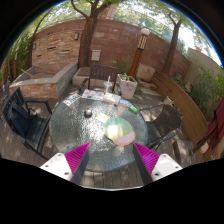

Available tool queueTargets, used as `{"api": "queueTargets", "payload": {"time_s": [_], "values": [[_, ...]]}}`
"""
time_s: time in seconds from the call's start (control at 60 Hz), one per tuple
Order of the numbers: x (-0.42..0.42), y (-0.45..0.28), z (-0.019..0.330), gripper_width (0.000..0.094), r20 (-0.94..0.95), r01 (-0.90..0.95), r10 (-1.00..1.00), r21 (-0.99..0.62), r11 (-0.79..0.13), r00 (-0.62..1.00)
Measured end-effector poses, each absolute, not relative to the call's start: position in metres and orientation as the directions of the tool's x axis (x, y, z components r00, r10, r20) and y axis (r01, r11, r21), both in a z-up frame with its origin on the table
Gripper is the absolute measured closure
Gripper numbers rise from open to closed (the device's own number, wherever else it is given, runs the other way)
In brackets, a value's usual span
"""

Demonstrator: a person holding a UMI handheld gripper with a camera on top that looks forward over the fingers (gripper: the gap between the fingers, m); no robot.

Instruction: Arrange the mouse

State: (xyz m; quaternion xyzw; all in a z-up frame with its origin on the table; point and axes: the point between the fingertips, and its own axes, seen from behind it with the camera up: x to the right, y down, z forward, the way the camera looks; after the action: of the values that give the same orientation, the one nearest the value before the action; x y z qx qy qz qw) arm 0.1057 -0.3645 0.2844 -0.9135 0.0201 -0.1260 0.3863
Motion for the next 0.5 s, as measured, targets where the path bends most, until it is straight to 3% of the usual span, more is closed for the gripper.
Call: {"api": "queueTargets", "payload": {"time_s": [0.067,0.2,0.383,0.5], "values": [[0.113,-0.369,0.291,0.0081,0.207,0.051,-0.133,-0.699,-0.713,0.969],[0.103,-0.373,0.255,0.0087,0.183,0.03,-0.127,-0.673,-0.739,0.975],[0.071,-0.368,0.172,0.0082,0.113,-0.006,-0.091,-0.596,-0.803,0.989],[0.049,-0.317,0.126,0.0079,0.11,0.021,-0.058,-0.605,-0.796,0.992]]}}
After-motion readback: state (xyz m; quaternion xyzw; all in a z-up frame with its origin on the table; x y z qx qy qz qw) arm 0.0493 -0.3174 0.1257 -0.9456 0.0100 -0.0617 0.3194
